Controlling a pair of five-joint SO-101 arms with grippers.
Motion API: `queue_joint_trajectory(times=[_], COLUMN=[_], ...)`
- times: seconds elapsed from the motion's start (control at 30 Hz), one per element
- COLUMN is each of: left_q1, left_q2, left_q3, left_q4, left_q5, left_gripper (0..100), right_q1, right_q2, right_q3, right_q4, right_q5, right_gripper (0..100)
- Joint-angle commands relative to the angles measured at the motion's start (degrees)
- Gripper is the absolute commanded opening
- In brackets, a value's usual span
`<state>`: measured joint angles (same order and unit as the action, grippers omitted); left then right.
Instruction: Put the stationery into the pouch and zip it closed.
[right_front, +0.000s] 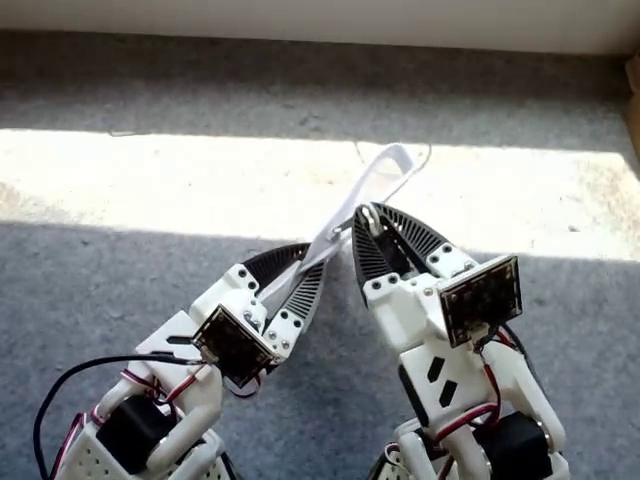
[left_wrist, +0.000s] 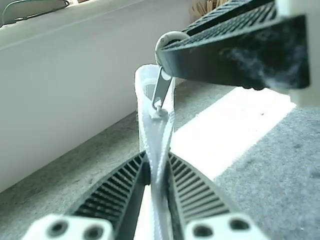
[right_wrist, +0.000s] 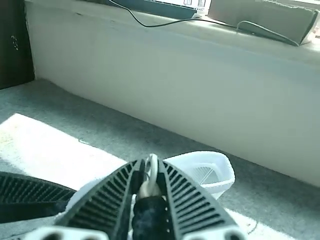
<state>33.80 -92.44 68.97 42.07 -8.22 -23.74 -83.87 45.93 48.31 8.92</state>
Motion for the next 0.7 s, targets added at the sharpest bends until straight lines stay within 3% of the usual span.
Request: queue_joint_trajectory(times=[0.0, 0.27, 0.67], left_q1=[-1.1, -5.23, -5.32], left_q2=[-0.22, -0.22, -0.22], left_q3=[-0.48, -0.48, -0.48], left_q4=[1.23, 1.23, 1.23], left_q5=[0.44, 0.44, 0.44], left_gripper=[1, 1, 1], right_q1=[2.68, 9.45, 14.46], right_q2=[4.7, 14.2, 15.6], right_q3=[-3.82, -3.91, -3.38], right_q4=[-3.38, -6.37, -12.53], right_q5=[-0.53, -0.53, -0.09], right_gripper=[0.7, 0.7, 0.7])
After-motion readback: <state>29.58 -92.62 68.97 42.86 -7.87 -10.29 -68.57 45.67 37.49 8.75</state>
